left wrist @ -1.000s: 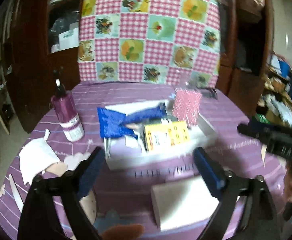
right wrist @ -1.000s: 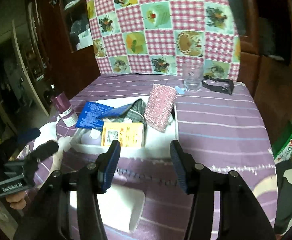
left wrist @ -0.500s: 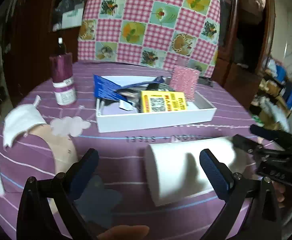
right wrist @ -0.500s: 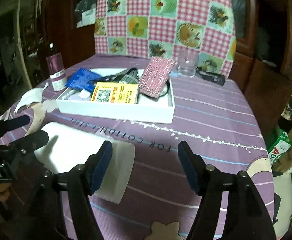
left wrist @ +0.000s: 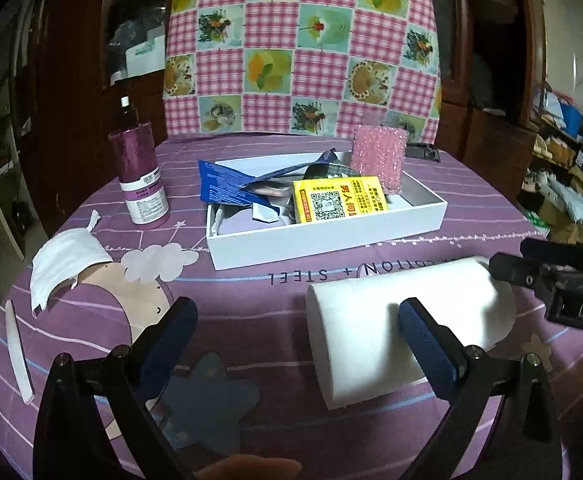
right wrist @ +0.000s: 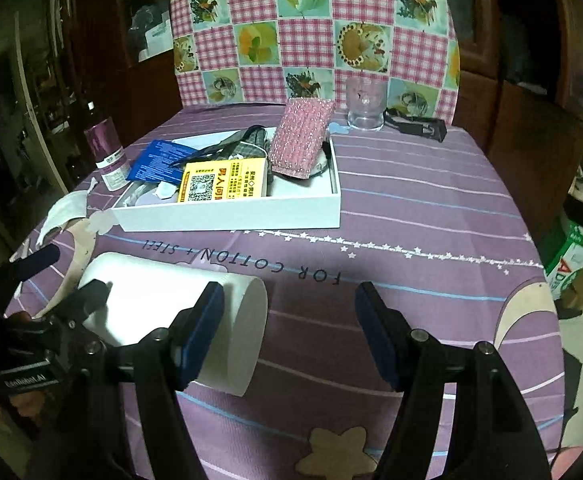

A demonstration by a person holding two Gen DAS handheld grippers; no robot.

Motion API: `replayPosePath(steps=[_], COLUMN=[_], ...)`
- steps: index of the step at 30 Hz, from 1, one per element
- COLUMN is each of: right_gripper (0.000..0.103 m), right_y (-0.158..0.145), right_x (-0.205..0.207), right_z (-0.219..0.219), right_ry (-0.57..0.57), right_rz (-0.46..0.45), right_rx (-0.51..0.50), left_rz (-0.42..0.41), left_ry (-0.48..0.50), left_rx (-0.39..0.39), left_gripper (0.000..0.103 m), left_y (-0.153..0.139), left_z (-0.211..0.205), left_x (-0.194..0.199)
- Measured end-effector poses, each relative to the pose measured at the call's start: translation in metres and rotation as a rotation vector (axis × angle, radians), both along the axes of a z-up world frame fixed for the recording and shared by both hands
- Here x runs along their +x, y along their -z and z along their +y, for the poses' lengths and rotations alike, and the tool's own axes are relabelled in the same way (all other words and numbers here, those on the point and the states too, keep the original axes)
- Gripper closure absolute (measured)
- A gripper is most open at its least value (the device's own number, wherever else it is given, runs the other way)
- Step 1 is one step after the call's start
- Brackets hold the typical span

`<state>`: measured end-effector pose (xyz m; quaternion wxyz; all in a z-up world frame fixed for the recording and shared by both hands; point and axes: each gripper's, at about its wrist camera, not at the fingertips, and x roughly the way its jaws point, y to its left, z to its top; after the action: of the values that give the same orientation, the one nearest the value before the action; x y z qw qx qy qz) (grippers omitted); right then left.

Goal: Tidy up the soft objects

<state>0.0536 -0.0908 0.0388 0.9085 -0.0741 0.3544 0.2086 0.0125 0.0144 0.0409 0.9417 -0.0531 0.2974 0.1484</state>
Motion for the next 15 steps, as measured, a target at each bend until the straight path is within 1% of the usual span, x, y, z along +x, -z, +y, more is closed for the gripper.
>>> replayPosePath(steps=[8,15], right_gripper=[0.034,0.034], right_y=[0.0003,0.0016], right_x=[-0.0039,-0.0040], right_z=[0.0051,0.0093], right_ry=[-0.012,0.005], right_rz=[-0.032,-0.081], right_rx=[-0.013,-0.021], left_rz=[-0.011,-0.033], left_ry=[-0.017,-0.012], left_rx=[-0.039,-0.047], left_gripper=[0.001,0.001], left_y=[-0.0011,-0.0032], left_z=[0.0063,0.0033], left_x=[-0.0013,-0.0004])
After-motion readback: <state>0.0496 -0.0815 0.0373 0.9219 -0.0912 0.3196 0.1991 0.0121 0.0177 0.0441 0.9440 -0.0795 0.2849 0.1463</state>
